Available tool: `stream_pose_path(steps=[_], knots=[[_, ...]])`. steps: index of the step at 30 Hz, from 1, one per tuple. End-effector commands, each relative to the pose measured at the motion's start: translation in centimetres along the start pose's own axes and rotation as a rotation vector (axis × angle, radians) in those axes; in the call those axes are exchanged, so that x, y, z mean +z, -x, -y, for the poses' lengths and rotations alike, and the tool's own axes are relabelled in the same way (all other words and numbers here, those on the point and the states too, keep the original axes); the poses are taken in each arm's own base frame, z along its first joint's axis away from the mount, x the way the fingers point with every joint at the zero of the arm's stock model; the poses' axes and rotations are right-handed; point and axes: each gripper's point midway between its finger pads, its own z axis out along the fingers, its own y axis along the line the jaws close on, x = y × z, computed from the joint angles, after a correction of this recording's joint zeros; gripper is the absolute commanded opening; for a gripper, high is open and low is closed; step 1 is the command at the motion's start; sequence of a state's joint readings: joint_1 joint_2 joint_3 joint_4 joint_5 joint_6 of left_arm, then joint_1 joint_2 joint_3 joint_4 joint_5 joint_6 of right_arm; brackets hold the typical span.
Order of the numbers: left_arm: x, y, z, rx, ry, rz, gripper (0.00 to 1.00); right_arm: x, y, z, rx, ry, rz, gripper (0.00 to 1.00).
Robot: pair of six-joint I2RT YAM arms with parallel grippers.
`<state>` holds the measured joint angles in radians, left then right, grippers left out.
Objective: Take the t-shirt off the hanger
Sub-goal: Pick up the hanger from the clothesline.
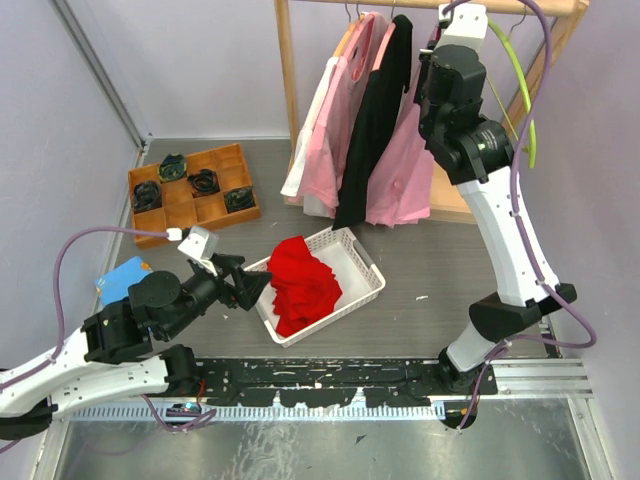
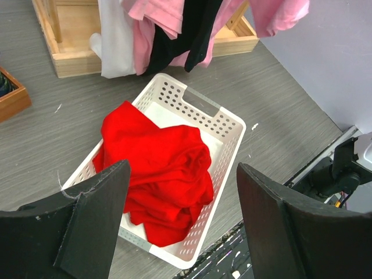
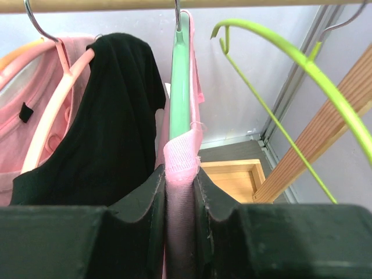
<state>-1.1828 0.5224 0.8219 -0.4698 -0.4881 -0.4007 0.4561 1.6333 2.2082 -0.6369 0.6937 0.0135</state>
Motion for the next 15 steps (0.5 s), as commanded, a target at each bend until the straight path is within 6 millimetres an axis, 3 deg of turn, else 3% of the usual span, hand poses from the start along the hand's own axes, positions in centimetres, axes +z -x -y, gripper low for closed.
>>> stream_pose_path(steps=[1, 7, 15], knots=[[0.2, 1.6, 0.8, -0.019, -0.02, 0.044, 0.81, -3.4, 8.2, 3.2, 0.147, -0.015, 0.242, 0.01], [0.4, 2.1, 1.3, -0.017, -0.03, 0.046, 0.81, -4.3, 8.9, 3.6, 0.146, 0.004, 0.258, 0.01], [0.9, 3.4, 2.2, 0.016, -0.049, 0.06, 0.81, -6.9, 7.2, 4.2, 0.15, 0.084, 0.225, 0.01]])
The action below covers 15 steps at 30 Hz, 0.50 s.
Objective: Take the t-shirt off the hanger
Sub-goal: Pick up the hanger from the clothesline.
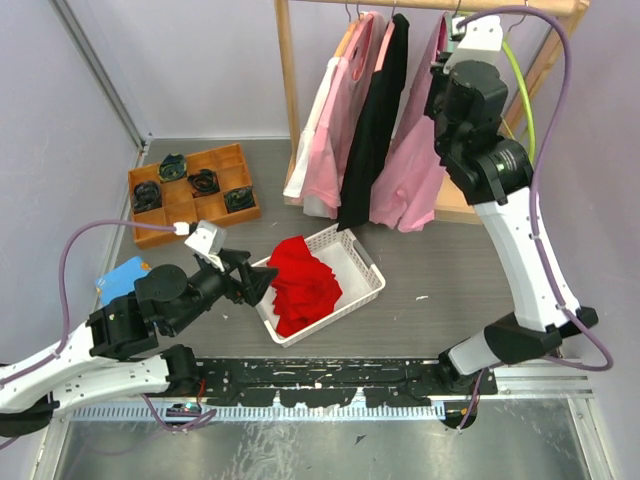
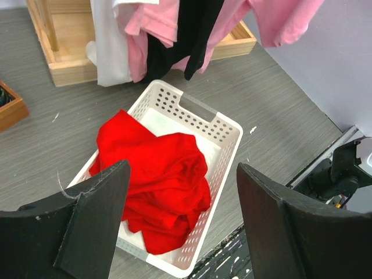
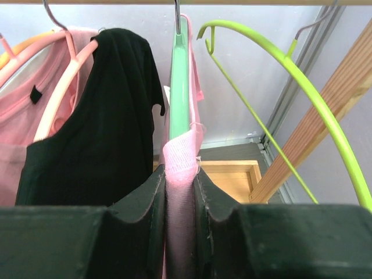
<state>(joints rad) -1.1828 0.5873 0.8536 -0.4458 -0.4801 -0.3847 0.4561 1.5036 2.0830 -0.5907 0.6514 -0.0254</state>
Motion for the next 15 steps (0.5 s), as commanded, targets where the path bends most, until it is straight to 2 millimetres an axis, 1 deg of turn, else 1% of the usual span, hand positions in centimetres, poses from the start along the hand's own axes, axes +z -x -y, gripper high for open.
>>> stream_pose_path(steps=[1, 7, 9, 15], knots=[[-0.1, 3.2, 1.5, -0.002, -0.047, 0.075, 0.81, -4.5, 5.8, 2.5, 0.153, 0.049, 0.181, 0.0], [0.4, 4.9, 2.6, 0.021, -0.072, 0.103, 0.81, -6.1, 2.9, 2.9, 0.137, 0.092, 0.128, 0.01], [0.5, 5.8, 2.9, 0.03, -0.08, 0.119, 0.82, -6.8, 2.0, 3.0, 0.136, 0.112, 0.114, 0.01], [0.8, 9.4, 5.0, 0.059, -0.13, 0.183, 0.83, -10.0, 0.0, 4.1, 0.184, 0.172, 0.107, 0.01]])
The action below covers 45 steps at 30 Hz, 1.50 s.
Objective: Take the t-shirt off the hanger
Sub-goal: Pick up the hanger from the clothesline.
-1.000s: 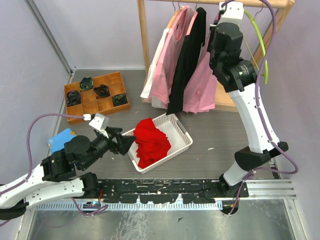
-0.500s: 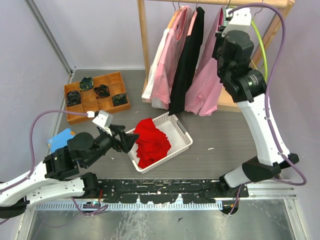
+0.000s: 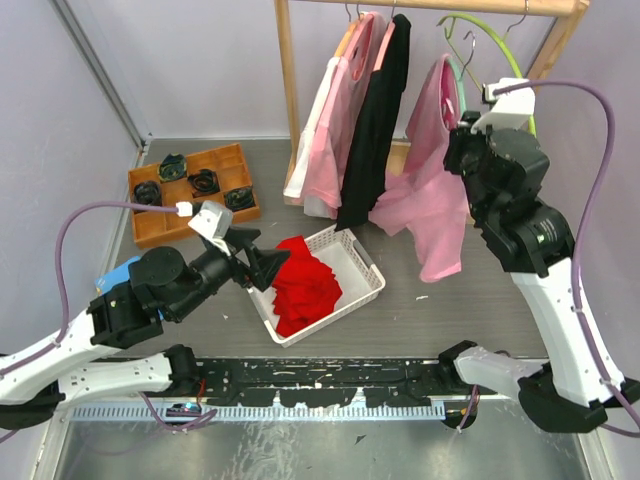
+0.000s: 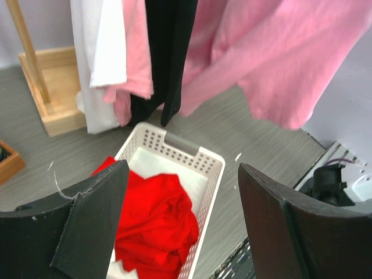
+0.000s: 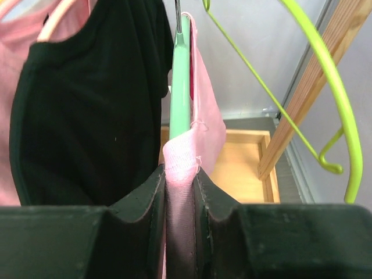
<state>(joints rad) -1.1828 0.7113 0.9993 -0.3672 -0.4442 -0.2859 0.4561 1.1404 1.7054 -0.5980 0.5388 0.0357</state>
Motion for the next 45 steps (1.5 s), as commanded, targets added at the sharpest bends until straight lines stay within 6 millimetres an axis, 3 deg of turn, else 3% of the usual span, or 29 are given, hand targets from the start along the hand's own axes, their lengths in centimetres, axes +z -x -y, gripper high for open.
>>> stream_pose_path(steps=[1, 9, 15, 22, 33, 45], knots=[[0.4, 5.2, 2.1, 0.021, -0.071, 0.115, 0.83, -3.2, 2.9, 0.4, 0.135, 0.079, 0.134, 0.01], [4.3, 8.9, 6.1, 0.083, -0.138, 0.146, 0.84, -6.4, 2.0, 1.0, 0.145, 0.15, 0.136, 0.01], [8.5, 10.6, 9.6, 0.116, -0.189, 0.151, 0.84, -9.2, 1.8, 1.9, 0.15, 0.193, 0.168, 0.01], [14.9, 10.6, 12.8, 0.156, -0.194, 0.13, 0.85, -12.1, 1.0, 3.3, 0.148, 0.21, 0.181, 0.0], [23.6, 9.8, 14.7, 0.16, -0.172, 0.12, 0.85, -14.5, -0.6, 5.2, 0.139, 0.193, 0.185, 0.01], [28.1, 10.5, 15.6, 0.112, -0.199, 0.155, 0.86, -17.0, 0.0, 5.4, 0.127, 0.215, 0.216, 0.01]])
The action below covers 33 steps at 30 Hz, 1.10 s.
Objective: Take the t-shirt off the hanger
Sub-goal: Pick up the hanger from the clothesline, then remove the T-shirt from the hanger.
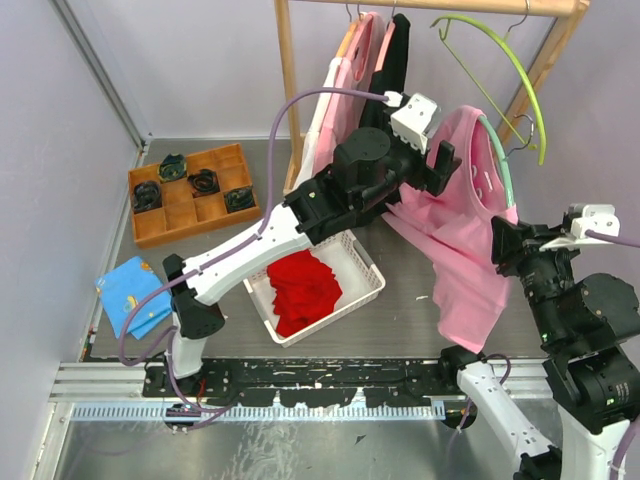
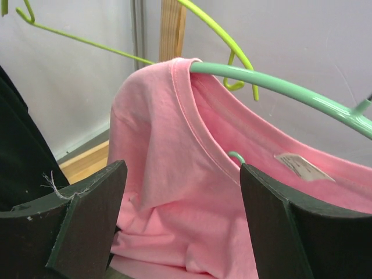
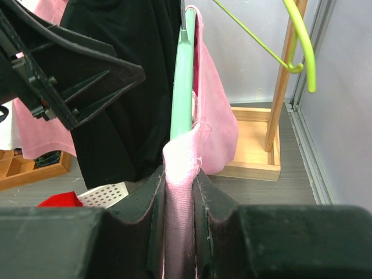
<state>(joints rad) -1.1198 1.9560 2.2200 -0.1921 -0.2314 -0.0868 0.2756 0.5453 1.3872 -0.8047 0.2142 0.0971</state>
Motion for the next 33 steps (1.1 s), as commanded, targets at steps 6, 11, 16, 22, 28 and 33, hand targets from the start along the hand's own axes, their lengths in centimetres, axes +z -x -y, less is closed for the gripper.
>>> stream_pose_path(steps=[6, 11, 16, 22, 28, 33], knots=[[1.2, 1.4, 0.2, -0.062, -0.036, 0.056, 0.85, -2.7, 5.2, -1.7, 0.023, 0.084, 0.177, 0.01], [1.6, 1.3, 0.7, -0.087, -0.057, 0.066, 0.84, -3.1, 5.4, -2.2, 0.015, 0.101, 0.18, 0.01], [1.8, 1.5, 0.8, -0.103, -0.058, 0.081, 0.83, -3.6, 5.7, -2.6, 0.011, 0.108, 0.188, 0.01], [2.0, 2.0, 1.0, -0.127, -0.064, 0.103, 0.82, -4.0, 5.6, -3.1, 0.019, 0.126, 0.186, 0.01], [2.5, 2.1, 0.9, -0.14, -0.051, 0.118, 0.8, -4.3, 5.7, -3.4, 0.025, 0.135, 0.191, 0.01], [2.9, 2.0, 0.5, -0.142, -0.029, 0.129, 0.78, -4.5, 5.9, -3.5, 0.026, 0.137, 0.196, 0.01]])
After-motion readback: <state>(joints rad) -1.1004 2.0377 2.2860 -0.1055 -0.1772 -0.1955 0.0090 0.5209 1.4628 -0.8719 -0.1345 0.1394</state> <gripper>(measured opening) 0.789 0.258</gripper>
